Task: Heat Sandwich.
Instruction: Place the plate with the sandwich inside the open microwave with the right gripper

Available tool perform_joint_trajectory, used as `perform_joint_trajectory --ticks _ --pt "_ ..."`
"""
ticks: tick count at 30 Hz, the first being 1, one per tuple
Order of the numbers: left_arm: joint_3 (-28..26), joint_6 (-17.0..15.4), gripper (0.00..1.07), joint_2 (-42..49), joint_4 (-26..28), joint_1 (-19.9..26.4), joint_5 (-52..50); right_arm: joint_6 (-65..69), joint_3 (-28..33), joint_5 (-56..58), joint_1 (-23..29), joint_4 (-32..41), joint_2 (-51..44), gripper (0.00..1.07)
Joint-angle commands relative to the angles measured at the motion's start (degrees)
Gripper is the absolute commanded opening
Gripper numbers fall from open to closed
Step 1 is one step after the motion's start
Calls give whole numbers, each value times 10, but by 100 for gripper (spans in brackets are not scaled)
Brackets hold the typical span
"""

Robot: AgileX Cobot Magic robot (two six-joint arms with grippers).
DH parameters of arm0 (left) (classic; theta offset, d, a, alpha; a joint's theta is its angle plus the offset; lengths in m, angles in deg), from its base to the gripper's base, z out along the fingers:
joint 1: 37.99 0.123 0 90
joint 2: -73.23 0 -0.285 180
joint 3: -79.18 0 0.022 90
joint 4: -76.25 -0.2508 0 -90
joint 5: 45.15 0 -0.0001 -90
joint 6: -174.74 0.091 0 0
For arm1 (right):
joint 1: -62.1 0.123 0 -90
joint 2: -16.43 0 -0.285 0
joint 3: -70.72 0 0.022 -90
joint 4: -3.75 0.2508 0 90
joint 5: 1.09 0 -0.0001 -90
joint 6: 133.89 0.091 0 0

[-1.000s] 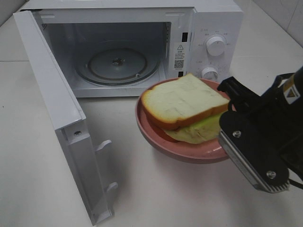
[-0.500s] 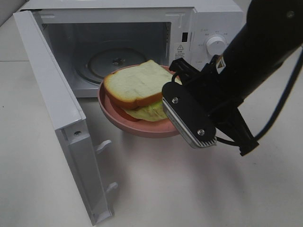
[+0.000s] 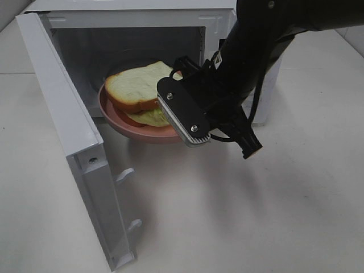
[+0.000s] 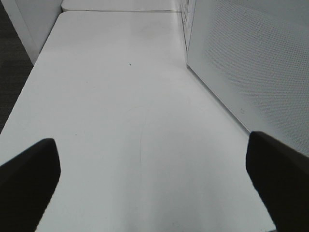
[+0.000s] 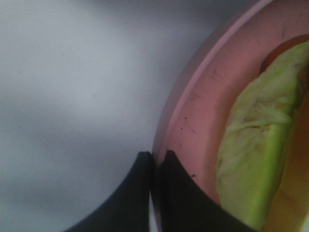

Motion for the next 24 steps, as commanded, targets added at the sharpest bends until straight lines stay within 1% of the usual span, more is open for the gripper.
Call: perform_joint_trajectory --ticks 1,2,5,7,8,12,16,18,20,24 --pt "1 -1 104 18 1 2 -1 -6 -30 -1 2 2 21 0" --pt "1 -1 104 18 1 2 -1 -6 -30 -1 2 2 21 0" --pt "1 -1 104 18 1 2 -1 5 -58 7 2 -1 44 0" --pt "1 -1 104 18 1 2 -1 11 -64 8 2 -2 48 0" --pt "1 -1 104 18 1 2 -1 14 -79 13 2 -4 58 0" --pt "1 -1 104 18 1 2 -1 14 -98 19 2 -5 72 0" --pt "1 -1 104 18 1 2 -1 28 -119 20 2 -19 85 0" --pt "1 -1 104 18 1 2 -1 47 -137 30 2 -38 95 1" --pt "1 -1 104 18 1 2 -1 49 -143 34 2 -38 99 1" --pt "1 -1 104 18 1 2 -1 58 -175 48 2 -44 119 1"
